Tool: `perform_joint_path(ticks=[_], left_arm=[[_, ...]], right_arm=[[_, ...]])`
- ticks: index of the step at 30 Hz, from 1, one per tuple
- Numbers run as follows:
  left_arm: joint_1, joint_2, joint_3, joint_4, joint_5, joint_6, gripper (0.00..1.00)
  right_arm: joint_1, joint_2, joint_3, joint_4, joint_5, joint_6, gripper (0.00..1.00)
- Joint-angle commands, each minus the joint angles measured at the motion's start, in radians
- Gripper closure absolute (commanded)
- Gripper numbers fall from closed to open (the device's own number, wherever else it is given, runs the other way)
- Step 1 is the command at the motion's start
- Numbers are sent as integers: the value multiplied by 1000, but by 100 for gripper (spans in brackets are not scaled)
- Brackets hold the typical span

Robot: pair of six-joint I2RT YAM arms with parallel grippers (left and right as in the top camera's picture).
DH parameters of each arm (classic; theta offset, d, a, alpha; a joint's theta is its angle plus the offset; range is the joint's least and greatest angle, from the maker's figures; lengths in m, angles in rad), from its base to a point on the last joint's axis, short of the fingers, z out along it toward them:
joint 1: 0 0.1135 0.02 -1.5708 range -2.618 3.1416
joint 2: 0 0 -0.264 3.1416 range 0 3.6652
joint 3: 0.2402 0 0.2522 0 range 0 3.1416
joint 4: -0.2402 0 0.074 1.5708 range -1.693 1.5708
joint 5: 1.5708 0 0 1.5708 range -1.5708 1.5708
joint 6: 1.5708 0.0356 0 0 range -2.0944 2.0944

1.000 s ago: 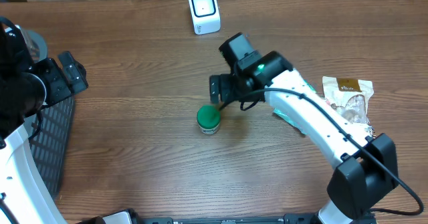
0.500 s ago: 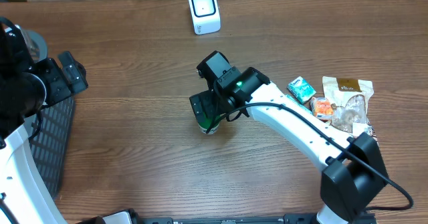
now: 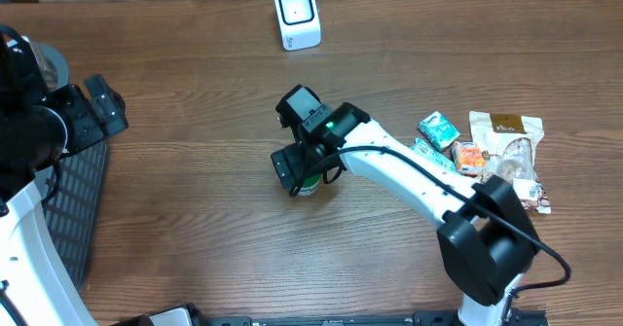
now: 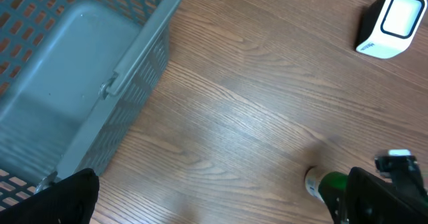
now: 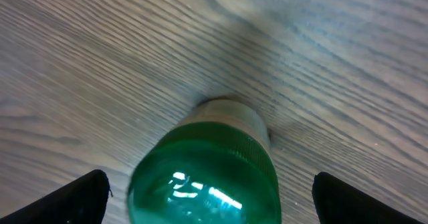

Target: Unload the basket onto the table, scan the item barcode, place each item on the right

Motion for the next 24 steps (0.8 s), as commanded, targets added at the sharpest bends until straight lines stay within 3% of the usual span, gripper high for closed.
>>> perform_joint_path(ticks=[1, 24], left_arm=[[3, 3, 6, 1, 4, 19, 0], [3, 3, 6, 1, 4, 19, 0]], right_arm=[[3, 8, -7, 2, -2, -4, 2], [3, 8, -7, -1, -21, -5, 3]])
